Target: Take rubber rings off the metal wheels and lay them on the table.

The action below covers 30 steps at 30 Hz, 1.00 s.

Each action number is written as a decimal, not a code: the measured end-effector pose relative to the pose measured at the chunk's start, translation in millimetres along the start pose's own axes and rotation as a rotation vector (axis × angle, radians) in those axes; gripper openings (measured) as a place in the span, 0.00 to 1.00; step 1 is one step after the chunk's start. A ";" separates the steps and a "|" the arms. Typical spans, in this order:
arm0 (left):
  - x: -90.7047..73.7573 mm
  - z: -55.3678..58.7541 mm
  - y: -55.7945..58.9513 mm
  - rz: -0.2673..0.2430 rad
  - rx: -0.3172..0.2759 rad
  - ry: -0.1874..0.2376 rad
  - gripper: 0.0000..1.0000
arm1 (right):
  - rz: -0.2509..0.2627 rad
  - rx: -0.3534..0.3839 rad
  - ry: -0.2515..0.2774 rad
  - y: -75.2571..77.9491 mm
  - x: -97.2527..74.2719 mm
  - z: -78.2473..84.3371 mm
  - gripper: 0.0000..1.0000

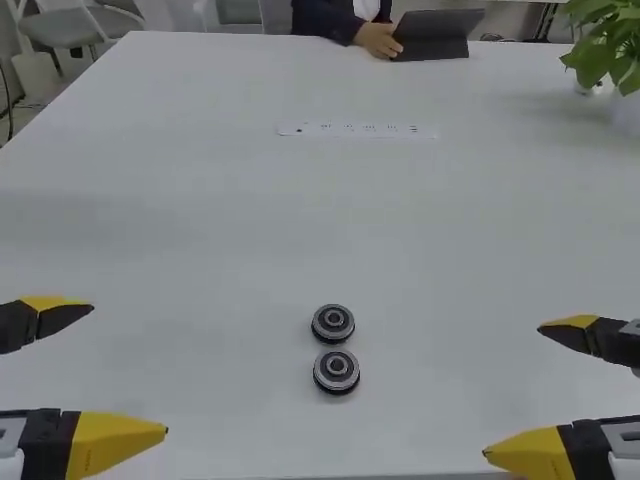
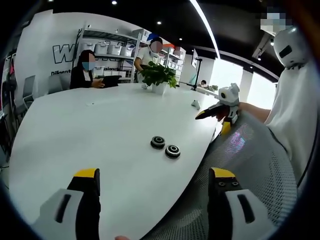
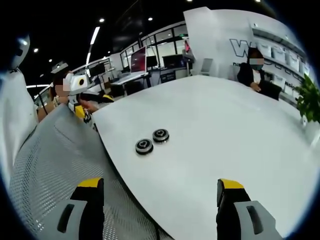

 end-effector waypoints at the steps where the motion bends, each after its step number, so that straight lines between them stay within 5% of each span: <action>1: 0.2 -0.7 0.2 0.003 0.003 -0.002 0.87 | -0.001 -0.002 0.000 0.2 0.1 -0.4 0.93; 17: 6.9 -19.1 3.7 0.050 0.045 0.008 0.89 | -0.015 -0.045 0.003 1.6 4.4 -12.5 0.92; 25: 12.4 -40.2 6.9 0.069 0.109 0.086 0.89 | -0.036 -0.095 0.005 -1.0 9.7 -25.1 0.90; 30: 14.0 -48.5 8.1 0.078 0.145 0.077 0.91 | -0.045 -0.112 0.017 -1.6 11.5 -33.5 0.89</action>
Point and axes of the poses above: the centre of the closed fingertips' face, and the gripper's own axes: x roughly forward along the fingers, y roughly to its right, z roughly out of its underside, the point moved 5 cm from there along -x, roughly backward along the fingers, and after that the axes turned 7 degrees about z, right-handed, at the moved point
